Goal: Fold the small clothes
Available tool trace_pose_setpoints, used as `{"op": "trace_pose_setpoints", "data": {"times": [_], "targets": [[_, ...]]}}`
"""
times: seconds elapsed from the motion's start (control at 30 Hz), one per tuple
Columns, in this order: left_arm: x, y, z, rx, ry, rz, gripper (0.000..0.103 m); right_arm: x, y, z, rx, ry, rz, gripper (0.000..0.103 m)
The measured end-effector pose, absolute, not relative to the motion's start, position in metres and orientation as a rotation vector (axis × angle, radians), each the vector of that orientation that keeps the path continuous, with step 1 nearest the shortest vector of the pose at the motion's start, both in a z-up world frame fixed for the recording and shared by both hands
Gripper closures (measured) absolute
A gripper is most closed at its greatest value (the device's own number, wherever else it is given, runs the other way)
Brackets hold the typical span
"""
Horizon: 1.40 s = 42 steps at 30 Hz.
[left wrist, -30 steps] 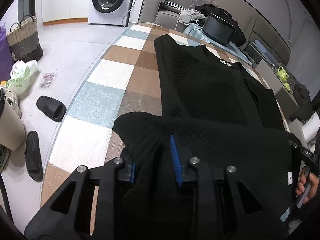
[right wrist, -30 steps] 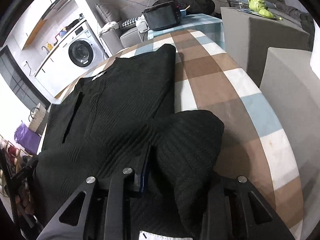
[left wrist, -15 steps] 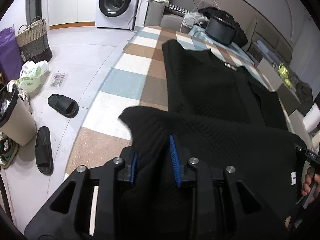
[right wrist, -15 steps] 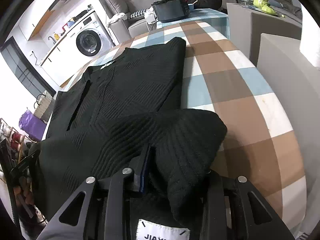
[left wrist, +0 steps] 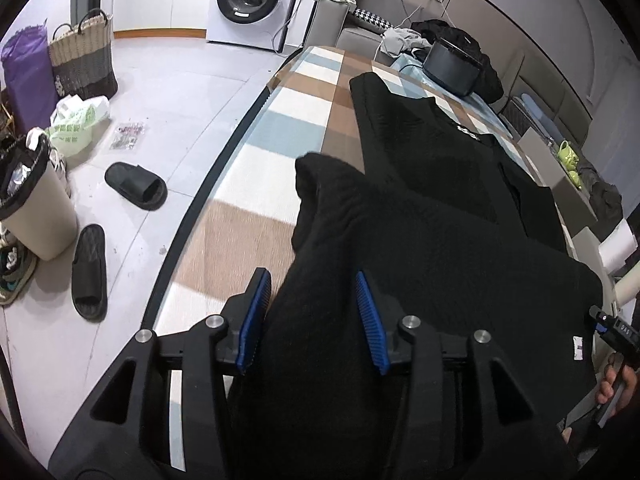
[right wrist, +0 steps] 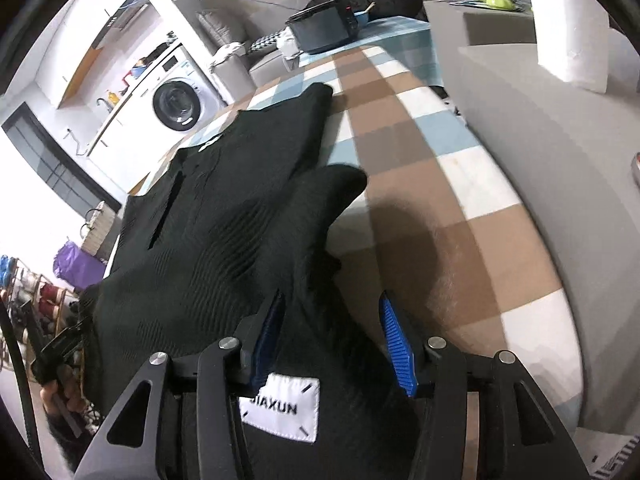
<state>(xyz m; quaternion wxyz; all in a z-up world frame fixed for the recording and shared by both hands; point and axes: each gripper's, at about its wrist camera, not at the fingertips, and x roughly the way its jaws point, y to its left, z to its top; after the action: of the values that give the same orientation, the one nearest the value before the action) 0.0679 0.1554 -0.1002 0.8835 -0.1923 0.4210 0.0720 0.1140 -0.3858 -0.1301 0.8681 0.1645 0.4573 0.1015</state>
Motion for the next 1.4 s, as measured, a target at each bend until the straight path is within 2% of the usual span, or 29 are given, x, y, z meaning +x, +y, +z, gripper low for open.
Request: {"op": "trace_pose_setpoints", "data": {"times": [0.03, 0.1, 0.13, 0.17, 0.2, 0.37, 0.53, 0.63, 0.77, 0.83, 0.9, 0.97, 1.03, 1.1, 1.4], "targets": [[0.065, 0.154, -0.101, -0.400, 0.870, 0.148, 0.063, 0.111, -0.383, -0.130, 0.335, 0.948, 0.229, 0.056], [0.059, 0.154, -0.100, -0.405, 0.847, 0.143, 0.085, 0.105, -0.374, -0.127, 0.288, 0.927, 0.257, 0.087], [0.057, 0.153, -0.100, -0.410, 0.838, 0.131, 0.099, 0.103, -0.370, -0.126, 0.263, 0.913, 0.264, 0.092], [0.054, 0.152, -0.098, -0.413, 0.826, 0.131, 0.099, 0.101, -0.366, -0.123, 0.232, 0.896, 0.273, 0.097], [0.051, 0.150, -0.092, -0.402, 0.795, 0.139, 0.099, 0.099, -0.363, -0.120, 0.208, 0.875, 0.287, 0.098], [0.051, 0.147, -0.058, -0.396, 0.685, 0.133, 0.100, 0.092, -0.372, -0.084, 0.228, 0.705, 0.297, 0.099], [0.086, 0.156, -0.038, -0.388, 0.631, 0.136, 0.100, 0.111, -0.378, -0.062, 0.293, 0.593, 0.246, 0.099], [0.118, 0.166, -0.044, -0.423, 0.671, 0.135, 0.100, 0.142, -0.381, -0.066, 0.346, 0.607, 0.170, 0.099], [0.151, 0.166, -0.064, -0.405, 0.771, 0.163, 0.098, 0.184, -0.376, -0.091, 0.375, 0.718, 0.047, 0.098], [0.157, 0.166, -0.072, -0.404, 0.819, 0.191, 0.093, 0.198, -0.373, -0.105, 0.375, 0.784, 0.008, 0.094], [0.154, 0.165, -0.076, -0.400, 0.833, 0.185, 0.086, 0.201, -0.372, -0.111, 0.365, 0.825, -0.010, 0.085], [0.145, 0.163, -0.075, -0.385, 0.822, 0.188, 0.069, 0.194, -0.376, -0.111, 0.368, 0.825, 0.003, 0.078], [0.136, 0.161, -0.076, -0.371, 0.810, 0.205, 0.057, 0.185, -0.383, -0.110, 0.374, 0.820, 0.016, 0.076], [0.131, 0.159, -0.077, -0.367, 0.810, 0.197, 0.055, 0.177, -0.385, -0.113, 0.363, 0.840, 0.043, 0.073], [0.110, 0.152, -0.083, -0.376, 0.820, 0.200, 0.055, 0.153, -0.390, -0.123, 0.373, 0.860, 0.084, 0.073]]}}
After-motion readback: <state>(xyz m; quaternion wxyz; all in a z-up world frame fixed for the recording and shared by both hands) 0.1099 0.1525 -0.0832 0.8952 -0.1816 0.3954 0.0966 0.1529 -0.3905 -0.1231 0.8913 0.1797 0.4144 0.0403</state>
